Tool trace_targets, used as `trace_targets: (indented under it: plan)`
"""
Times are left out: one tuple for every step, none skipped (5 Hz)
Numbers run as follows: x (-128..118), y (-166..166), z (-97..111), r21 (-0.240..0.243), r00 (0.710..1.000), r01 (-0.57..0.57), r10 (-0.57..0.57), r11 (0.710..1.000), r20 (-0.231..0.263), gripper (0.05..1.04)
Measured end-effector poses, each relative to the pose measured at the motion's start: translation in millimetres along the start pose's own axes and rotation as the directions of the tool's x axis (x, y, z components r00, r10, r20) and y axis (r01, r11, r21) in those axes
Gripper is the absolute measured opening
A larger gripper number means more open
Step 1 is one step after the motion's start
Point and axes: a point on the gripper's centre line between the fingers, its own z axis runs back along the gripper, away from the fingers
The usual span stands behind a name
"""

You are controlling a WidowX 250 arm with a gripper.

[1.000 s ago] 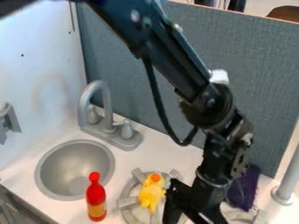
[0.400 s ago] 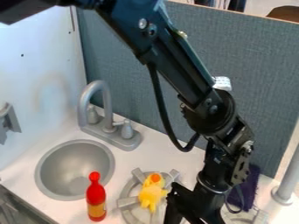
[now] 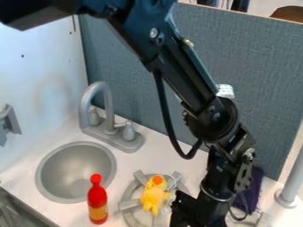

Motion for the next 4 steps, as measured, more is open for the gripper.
trace_targets:
  plan:
    - [4.1,-1.3,-0.9,-0.008,1.000,-0.001,0.001,1.000,0.015,1.001]
    - [5.8,-1.3,-2.4,-0.007,1.000,-0.014,0.015,1.000,0.018,1.001]
    - [9.1,-2.0,-1.8,-0.008,0.999,-0.011,0.011,1.000,0.036,1.001]
    - [13.2,-2.9,-8.6,-0.012,0.999,-0.022,0.022,1.000,0.030,1.001]
